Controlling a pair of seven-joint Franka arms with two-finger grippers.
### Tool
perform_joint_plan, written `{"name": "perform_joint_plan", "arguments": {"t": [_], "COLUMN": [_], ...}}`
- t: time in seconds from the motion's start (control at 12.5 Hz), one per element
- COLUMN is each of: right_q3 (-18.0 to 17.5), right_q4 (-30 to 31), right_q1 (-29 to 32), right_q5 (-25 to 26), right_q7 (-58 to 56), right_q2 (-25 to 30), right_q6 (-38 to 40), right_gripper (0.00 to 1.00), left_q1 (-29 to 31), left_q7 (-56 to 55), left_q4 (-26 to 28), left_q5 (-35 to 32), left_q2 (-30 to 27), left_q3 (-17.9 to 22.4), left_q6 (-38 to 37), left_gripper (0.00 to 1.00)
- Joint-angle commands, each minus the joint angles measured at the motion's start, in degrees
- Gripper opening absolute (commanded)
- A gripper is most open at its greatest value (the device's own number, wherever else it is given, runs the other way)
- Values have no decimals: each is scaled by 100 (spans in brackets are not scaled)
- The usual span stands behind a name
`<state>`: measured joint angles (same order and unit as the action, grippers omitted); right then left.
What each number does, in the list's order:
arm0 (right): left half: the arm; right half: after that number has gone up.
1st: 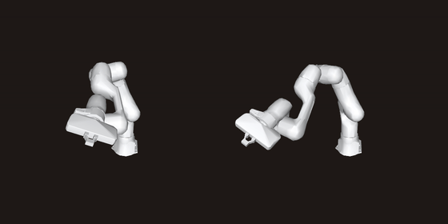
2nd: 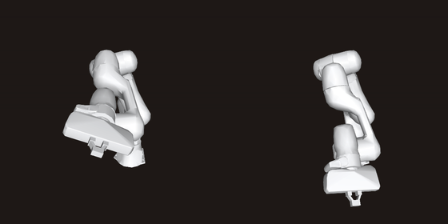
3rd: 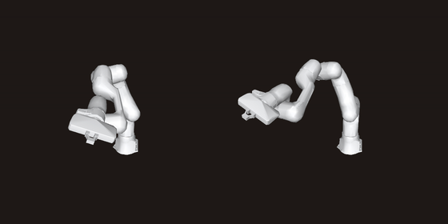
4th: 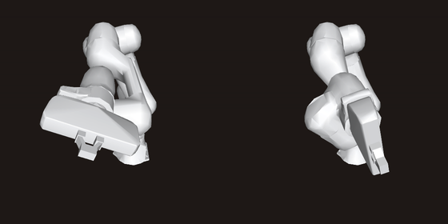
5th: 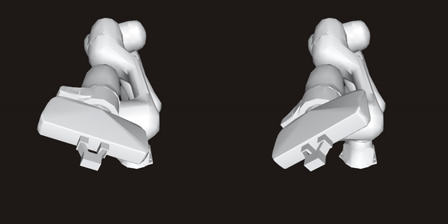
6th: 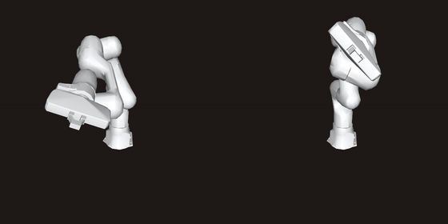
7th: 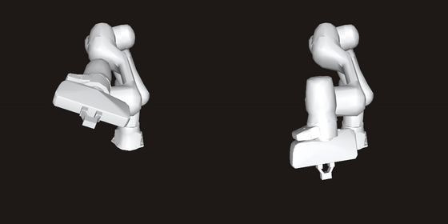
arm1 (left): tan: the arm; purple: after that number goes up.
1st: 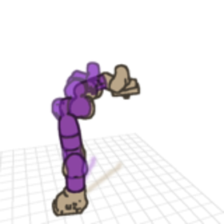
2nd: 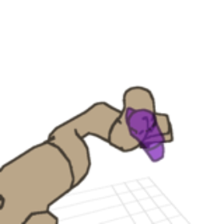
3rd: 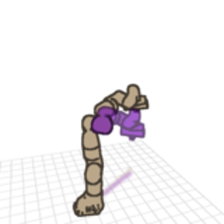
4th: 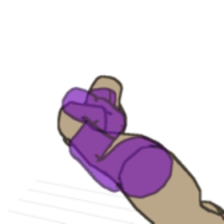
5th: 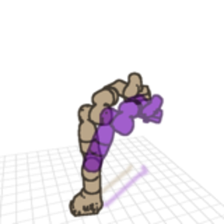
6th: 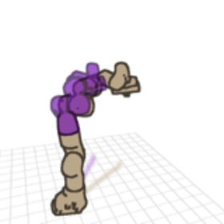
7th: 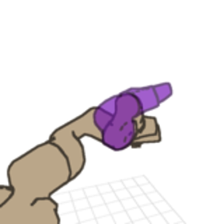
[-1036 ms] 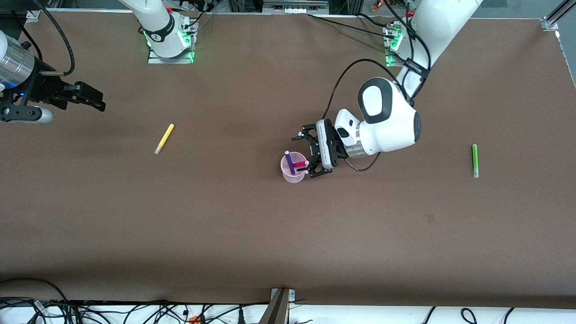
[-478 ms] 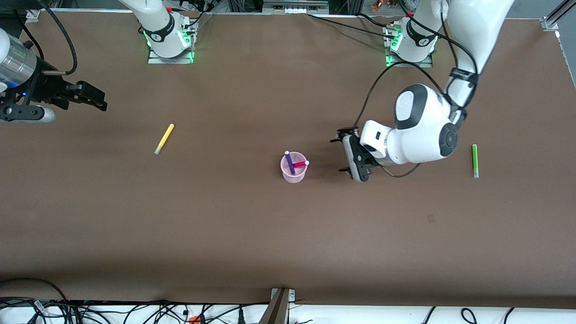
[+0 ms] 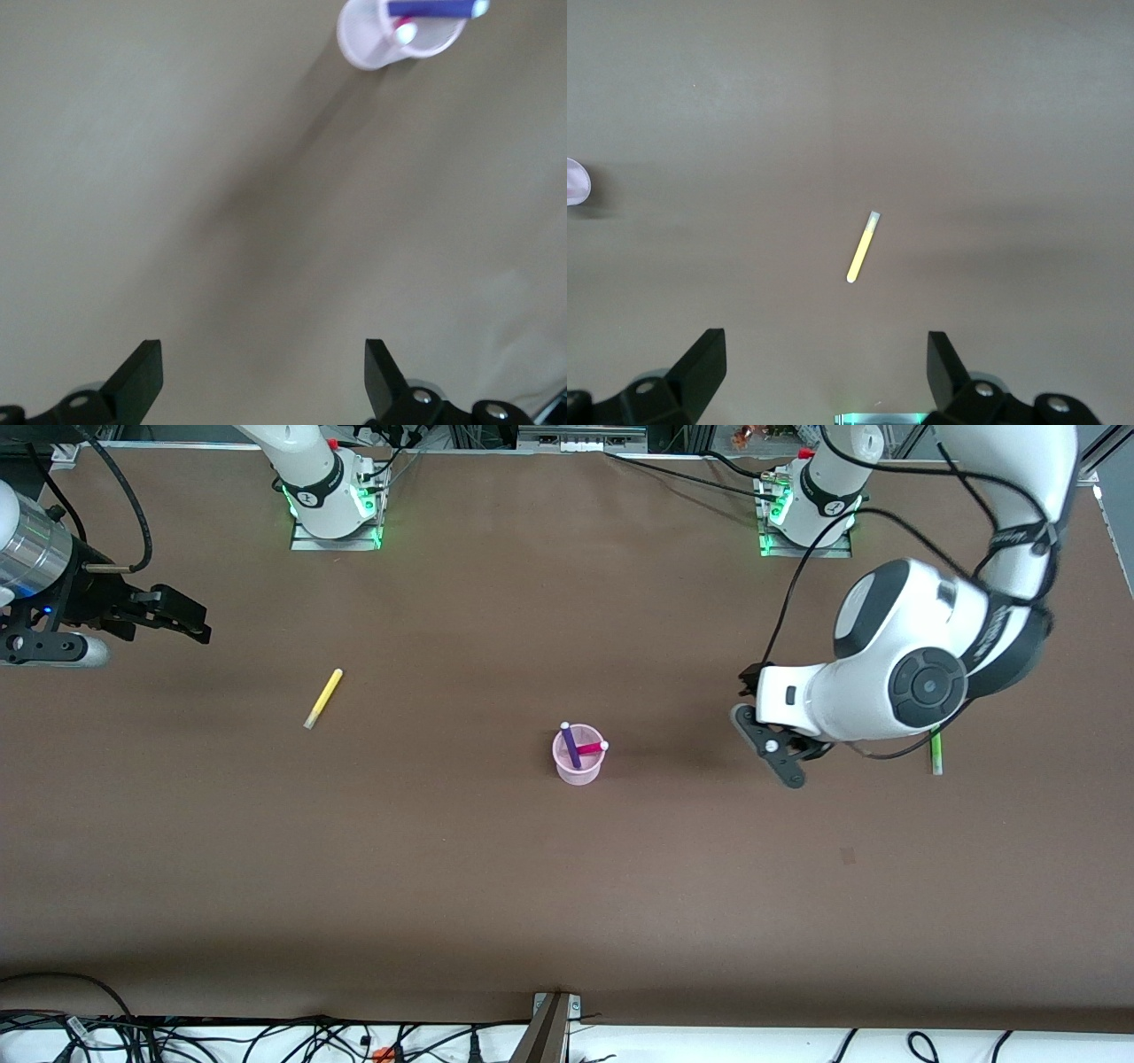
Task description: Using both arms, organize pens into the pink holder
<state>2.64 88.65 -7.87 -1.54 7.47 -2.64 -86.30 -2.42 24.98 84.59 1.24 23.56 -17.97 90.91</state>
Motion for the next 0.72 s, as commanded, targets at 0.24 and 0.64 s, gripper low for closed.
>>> {"name": "perform_joint_plan", "arguments": {"t": [0.24,0.64], "right_q3": [-79,-71], "right_q4": [-32,-32], "right_q1": [84,84], "right_q5": [22,22], "right_q7": [-44,-53], "right_q2": [36,36], "right_q6": [8,-1], "right_gripper": [100,100], "left_q1": [-30,-311], "left_q7": [-915,-2319], "left_q4": [-1452,446], "left_q5": [-985,-906], "left_q2": [9,-1779], "left_q3": [477,1549], "left_q6": [-1171,630], "left_gripper": [100,100]}}
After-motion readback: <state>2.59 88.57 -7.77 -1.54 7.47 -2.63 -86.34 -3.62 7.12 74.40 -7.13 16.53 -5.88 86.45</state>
